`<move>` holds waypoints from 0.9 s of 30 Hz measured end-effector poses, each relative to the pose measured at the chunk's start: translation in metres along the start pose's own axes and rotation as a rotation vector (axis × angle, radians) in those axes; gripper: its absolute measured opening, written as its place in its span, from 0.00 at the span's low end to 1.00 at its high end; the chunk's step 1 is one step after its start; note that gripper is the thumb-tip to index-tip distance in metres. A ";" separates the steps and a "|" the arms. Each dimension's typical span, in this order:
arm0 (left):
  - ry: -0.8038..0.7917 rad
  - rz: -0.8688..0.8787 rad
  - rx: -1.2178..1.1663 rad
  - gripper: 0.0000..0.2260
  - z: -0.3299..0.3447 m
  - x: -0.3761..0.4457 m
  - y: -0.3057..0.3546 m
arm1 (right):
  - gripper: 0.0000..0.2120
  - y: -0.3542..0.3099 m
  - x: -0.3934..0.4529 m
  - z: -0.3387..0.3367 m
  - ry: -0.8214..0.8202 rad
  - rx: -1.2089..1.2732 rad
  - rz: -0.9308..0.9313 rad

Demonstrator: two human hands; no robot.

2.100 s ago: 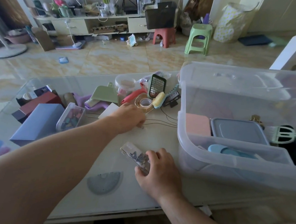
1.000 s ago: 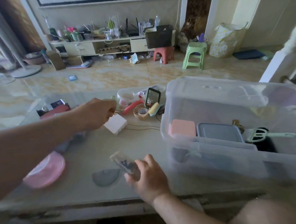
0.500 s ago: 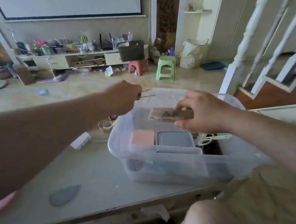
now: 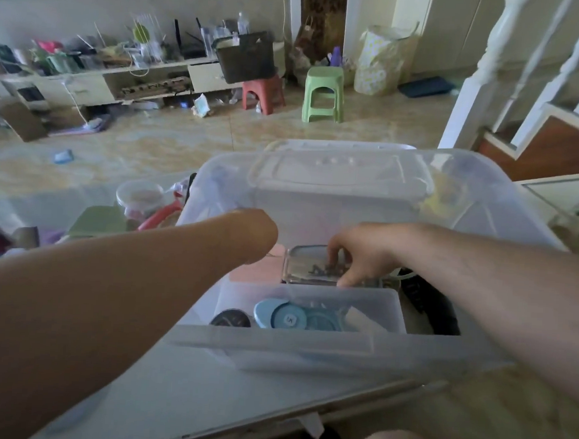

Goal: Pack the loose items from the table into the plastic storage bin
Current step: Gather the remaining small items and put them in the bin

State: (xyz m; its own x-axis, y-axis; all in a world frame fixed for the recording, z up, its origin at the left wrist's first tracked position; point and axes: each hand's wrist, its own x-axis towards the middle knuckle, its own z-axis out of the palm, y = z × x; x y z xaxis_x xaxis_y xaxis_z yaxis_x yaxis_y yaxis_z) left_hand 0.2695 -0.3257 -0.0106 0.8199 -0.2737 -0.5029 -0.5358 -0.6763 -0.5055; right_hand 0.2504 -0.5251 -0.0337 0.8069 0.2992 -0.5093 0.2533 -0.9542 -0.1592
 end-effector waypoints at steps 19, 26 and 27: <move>0.502 -0.010 -0.567 0.13 -0.013 -0.112 -0.067 | 0.12 -0.062 -0.067 -0.066 0.347 0.146 -0.116; 0.842 -0.424 -1.030 0.08 0.153 -0.240 -0.113 | 0.10 -0.252 -0.129 -0.056 0.445 0.182 -0.536; 0.783 -0.464 -1.025 0.08 0.185 -0.248 -0.108 | 0.11 -0.276 -0.126 -0.038 0.434 0.164 -0.580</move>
State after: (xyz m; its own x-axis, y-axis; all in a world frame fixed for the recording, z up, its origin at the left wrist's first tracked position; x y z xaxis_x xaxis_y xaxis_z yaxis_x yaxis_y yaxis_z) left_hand 0.0868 -0.0585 0.0391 0.9634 0.0349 0.2657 -0.0759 -0.9154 0.3954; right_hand 0.0991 -0.2994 0.1062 0.7144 0.6963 0.0694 0.6476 -0.6203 -0.4425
